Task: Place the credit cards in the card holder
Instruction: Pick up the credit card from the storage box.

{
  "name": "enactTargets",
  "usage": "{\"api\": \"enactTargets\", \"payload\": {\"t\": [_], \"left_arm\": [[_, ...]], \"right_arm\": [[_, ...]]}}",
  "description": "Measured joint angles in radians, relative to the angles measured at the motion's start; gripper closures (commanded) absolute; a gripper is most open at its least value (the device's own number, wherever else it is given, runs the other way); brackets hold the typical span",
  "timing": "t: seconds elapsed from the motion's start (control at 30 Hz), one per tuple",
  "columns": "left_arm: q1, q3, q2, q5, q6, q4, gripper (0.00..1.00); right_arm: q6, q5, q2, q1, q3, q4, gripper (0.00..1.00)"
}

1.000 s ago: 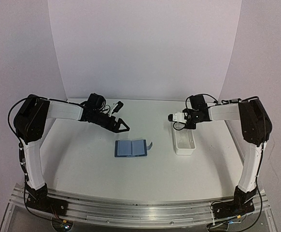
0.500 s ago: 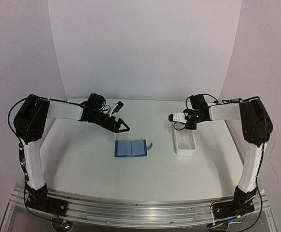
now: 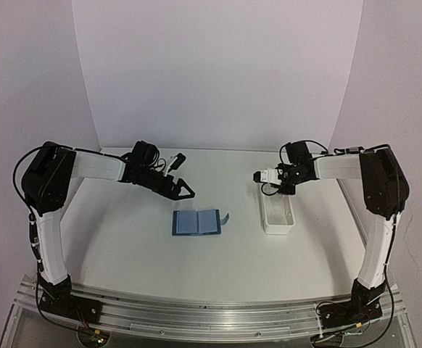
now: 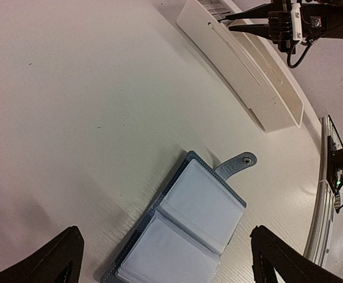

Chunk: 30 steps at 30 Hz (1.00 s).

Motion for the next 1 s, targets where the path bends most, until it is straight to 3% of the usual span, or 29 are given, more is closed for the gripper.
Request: {"api": "enactTargets", "payload": {"t": [0.07,1.0], "left_arm": [[0.001,0.000,0.000,0.000,0.000,0.000,0.02],[0.011,0.000,0.002,0.002,0.000,0.001,0.02]], "right_arm": [[0.001,0.002,0.000,0.000,0.001,0.001,1.00],[0.053,-0.013,0.000,0.001,0.139,-0.231,1.00]]}}
